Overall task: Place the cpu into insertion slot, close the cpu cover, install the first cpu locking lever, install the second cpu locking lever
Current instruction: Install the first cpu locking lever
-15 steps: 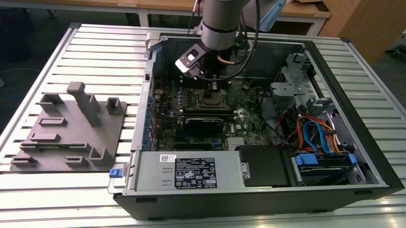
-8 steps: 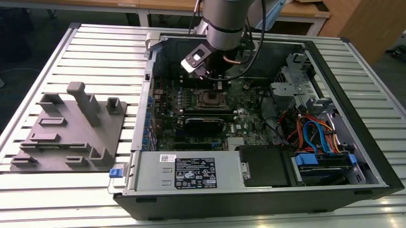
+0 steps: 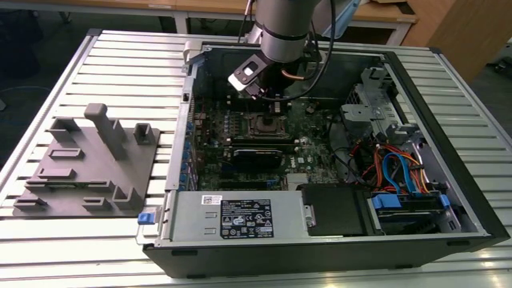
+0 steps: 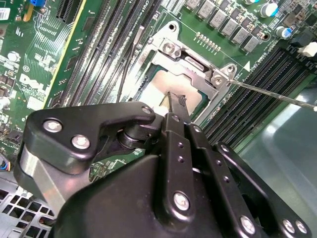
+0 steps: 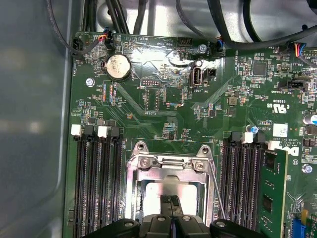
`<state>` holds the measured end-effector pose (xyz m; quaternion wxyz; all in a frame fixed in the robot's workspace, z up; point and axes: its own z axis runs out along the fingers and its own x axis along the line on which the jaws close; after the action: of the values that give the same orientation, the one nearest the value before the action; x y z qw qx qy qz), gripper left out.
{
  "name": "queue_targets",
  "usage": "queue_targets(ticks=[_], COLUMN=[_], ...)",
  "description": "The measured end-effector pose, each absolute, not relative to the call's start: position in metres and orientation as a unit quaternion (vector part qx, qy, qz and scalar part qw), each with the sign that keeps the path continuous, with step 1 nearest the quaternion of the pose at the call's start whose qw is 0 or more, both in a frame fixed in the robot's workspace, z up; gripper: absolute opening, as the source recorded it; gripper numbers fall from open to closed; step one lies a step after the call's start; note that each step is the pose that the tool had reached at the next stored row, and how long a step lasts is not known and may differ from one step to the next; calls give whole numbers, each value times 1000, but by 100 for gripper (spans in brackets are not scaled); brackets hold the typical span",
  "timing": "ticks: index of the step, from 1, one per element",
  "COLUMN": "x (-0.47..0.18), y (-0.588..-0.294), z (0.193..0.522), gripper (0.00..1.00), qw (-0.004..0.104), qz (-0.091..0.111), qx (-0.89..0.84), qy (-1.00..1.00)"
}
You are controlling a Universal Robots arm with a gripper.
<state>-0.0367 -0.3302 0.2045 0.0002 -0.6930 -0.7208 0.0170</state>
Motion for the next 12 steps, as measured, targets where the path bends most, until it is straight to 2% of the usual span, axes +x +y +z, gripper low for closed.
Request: queue_targets(ticks=[12], x=[-37], y=[-330], z=[209], gripper=[10], qw=[0], qz=[17], qx=[-693], qy=[-721])
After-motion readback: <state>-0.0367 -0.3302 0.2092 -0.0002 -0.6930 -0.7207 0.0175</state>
